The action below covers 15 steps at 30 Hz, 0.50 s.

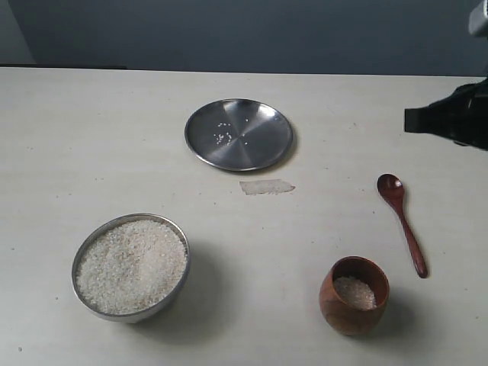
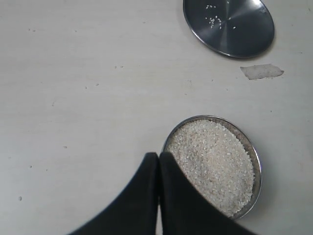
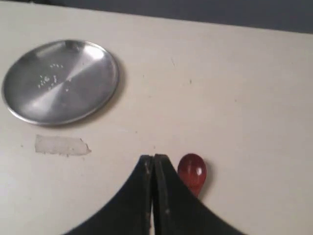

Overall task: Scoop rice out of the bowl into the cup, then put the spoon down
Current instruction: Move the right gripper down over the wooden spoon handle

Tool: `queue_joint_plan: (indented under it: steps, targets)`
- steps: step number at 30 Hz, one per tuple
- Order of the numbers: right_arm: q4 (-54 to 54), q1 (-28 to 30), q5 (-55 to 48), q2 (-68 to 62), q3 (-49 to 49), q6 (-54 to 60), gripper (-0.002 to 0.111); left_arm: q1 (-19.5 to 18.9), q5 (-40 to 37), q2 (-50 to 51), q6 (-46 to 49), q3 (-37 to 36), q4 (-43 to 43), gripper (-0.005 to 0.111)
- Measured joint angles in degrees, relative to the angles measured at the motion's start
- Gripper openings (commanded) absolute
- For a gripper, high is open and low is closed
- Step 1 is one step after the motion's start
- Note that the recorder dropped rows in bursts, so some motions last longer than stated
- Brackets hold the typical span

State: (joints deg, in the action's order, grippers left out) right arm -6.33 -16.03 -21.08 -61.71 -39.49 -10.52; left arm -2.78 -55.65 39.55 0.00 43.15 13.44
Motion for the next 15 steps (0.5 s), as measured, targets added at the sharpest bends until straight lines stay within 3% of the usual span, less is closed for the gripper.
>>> queue_joint_plan:
  steps: [15]
  targets:
    - [-0.1,0.0,-9.8,-14.3,0.0,0.0,0.0,0.0,0.0,0.0,0.0,0.0,0.0,0.0]
